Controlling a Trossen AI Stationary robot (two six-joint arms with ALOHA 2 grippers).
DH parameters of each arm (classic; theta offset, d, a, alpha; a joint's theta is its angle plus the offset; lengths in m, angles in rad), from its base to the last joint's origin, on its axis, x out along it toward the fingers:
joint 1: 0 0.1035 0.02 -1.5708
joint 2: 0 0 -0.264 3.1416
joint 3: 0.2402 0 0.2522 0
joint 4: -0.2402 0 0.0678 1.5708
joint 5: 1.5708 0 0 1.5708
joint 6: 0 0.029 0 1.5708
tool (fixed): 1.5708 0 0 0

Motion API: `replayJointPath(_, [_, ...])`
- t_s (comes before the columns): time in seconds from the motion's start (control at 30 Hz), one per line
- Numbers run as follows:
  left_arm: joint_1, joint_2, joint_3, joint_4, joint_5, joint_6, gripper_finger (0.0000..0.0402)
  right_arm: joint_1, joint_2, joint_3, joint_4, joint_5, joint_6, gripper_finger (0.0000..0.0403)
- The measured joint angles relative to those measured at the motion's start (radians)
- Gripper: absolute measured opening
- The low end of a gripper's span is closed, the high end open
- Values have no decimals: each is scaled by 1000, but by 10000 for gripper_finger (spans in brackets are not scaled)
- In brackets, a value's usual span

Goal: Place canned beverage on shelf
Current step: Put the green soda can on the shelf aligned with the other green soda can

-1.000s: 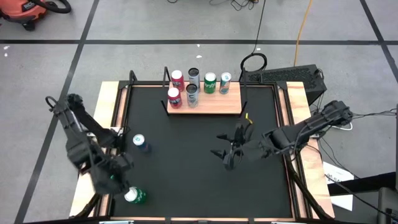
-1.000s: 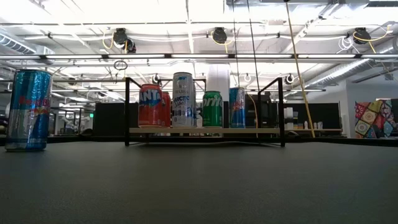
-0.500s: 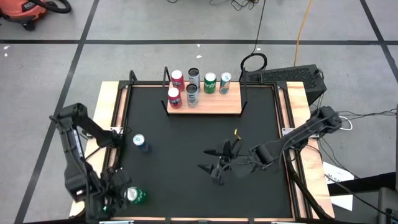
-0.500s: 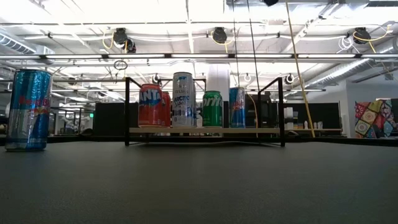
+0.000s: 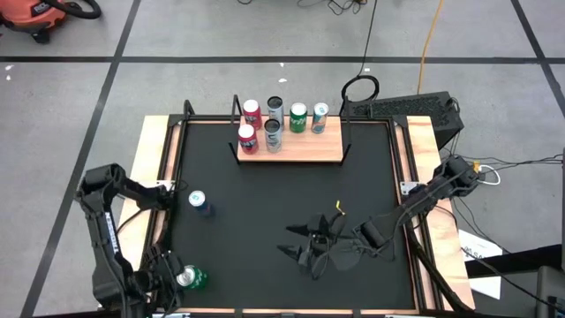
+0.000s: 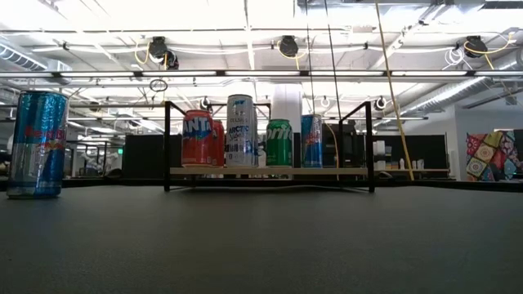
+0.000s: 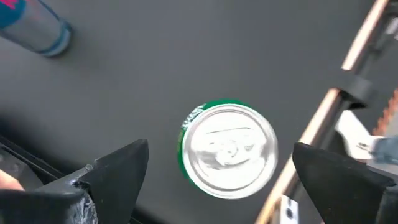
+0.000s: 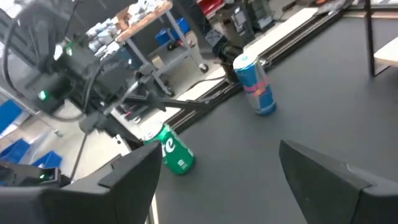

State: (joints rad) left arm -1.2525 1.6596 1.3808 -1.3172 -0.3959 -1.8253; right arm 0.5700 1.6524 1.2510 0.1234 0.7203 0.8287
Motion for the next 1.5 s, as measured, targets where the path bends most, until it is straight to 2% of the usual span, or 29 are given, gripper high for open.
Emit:
replayJointPath(0.1, [-1,38,0,-31,-2,-1,399,15,0,0,1,42,-3,310])
replayJointPath(0.27, [8,66,-8,-10,-2,-2,399,23,-2,0,0,42,-3,310])
replayJointPath(0.47, [11,67,-124,199,9,-18,394,23,-2,0,1,42,-3,310])
replayJointPath(0.6, [28,67,-151,232,23,-47,361,23,-2,0,-1,40,14,310])
replayJointPath(0.7, [51,64,-151,232,15,19,319,23,-2,0,-7,39,20,310])
replayJointPath(0.83, [117,61,-146,236,5,168,280,18,-2,0,-8,8,20,310])
replayJointPath(0.97, [224,60,-111,243,-10,410,280,-15,-2,0,-8,-127,-4,310])
replayJointPath(1.07, [319,60,-85,264,-53,634,287,-35,-2,0,-7,-174,-78,310])
replayJointPath(1.27, [510,60,-69,476,-40,1064,295,-40,-2,0,-26,-174,-231,310])
replayJointPath(1.37, [621,60,-69,591,-5,1224,296,-40,-11,0,-112,-174,-214,310])
replayJointPath(1.5, [771,60,-69,704,46,1365,297,-40,-54,0,-298,-173,-128,310])
